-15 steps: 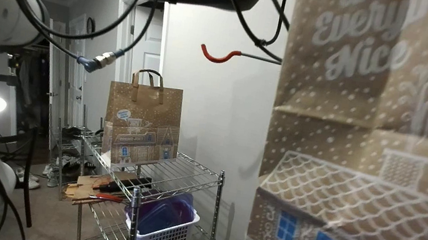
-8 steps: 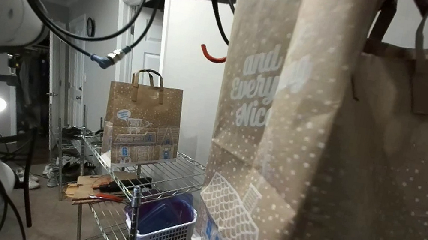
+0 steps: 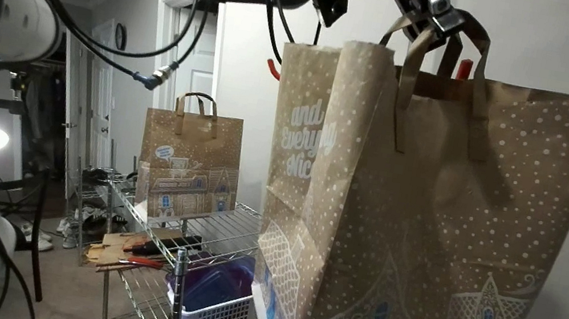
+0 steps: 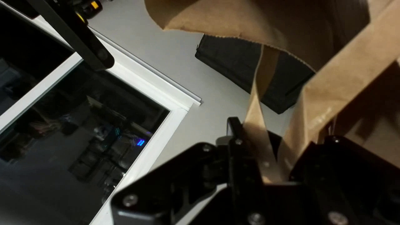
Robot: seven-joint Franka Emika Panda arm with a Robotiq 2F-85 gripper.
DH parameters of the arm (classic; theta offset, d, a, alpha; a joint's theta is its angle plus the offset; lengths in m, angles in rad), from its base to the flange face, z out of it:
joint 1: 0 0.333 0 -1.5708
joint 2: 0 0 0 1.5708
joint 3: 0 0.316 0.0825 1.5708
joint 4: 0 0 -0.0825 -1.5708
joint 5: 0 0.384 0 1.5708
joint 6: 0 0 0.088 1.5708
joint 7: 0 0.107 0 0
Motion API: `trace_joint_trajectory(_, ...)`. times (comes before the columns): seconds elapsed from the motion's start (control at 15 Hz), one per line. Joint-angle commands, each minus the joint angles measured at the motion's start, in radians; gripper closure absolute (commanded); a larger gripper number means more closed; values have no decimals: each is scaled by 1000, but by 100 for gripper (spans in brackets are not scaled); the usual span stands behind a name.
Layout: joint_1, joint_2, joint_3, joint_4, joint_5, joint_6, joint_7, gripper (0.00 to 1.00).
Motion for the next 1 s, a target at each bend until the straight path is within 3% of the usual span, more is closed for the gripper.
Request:
trace_joint_trajectory(0.0, 17, -6, 22, -8, 18, -85, -51, 94)
trace_joint_trajectory(0.67, 125, -36, 132, -54, 18, -154, -148, 94)
trace_joint_trajectory(0.93, 145, -65, 133, -65, 61, -95, -258, 94)
